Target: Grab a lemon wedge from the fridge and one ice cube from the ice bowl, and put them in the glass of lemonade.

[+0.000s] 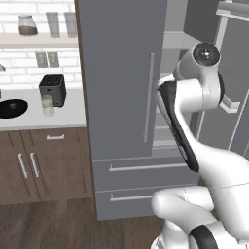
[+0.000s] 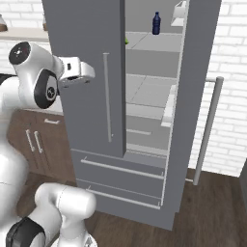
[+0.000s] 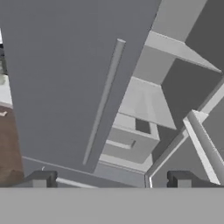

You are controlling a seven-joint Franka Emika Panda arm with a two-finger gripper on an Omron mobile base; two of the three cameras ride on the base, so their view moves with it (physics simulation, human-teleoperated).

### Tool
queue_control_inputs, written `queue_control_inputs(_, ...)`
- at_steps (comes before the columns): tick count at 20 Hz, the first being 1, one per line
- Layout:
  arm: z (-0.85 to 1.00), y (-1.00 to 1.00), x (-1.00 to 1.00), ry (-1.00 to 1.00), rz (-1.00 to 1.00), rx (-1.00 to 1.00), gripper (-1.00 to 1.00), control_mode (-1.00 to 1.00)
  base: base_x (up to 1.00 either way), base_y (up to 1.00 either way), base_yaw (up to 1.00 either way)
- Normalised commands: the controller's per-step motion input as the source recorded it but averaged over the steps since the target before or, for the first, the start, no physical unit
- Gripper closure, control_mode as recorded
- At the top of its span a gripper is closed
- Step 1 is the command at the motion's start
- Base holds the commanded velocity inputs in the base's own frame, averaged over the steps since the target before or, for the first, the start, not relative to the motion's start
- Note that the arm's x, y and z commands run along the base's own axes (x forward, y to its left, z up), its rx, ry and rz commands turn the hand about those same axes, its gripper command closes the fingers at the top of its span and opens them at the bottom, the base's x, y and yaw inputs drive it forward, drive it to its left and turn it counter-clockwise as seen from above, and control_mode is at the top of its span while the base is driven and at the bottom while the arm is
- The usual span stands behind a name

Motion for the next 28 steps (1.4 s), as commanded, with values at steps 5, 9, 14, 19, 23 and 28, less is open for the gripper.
queue_control_inputs(5, -0.16, 0.23, 0.99, 0.23, 0.0, 0.0, -1.0, -1.0, 0.0, 0.0, 0.0)
queue_control_inputs(9, -0.49, 0.19, 0.88, 0.08, 0.0, 0.01, -1.0, -1.0, 0.0, 0.0, 0.0)
queue_control_inputs(14, -0.74, -0.27, 0.02, -0.32, -0.01, 0.19, -1.0, -1.0, 0.0, 0.0, 0.0)
queue_control_inputs(19, -0.14, -0.18, -0.06, -0.31, -0.05, 0.09, -1.0, -1.0, 0.0, 0.0, 0.0)
queue_control_inputs(23, 0.25, 0.0, 0.61, 0.2, -0.07, -0.04, -1.0, -1.0, 0.0, 0.0, 0.0)
queue_control_inputs(28, 0.01, -0.2, 0.31, 0.22, -0.06, 0.05, -1.0, -1.0, 0.0, 0.0, 0.0)
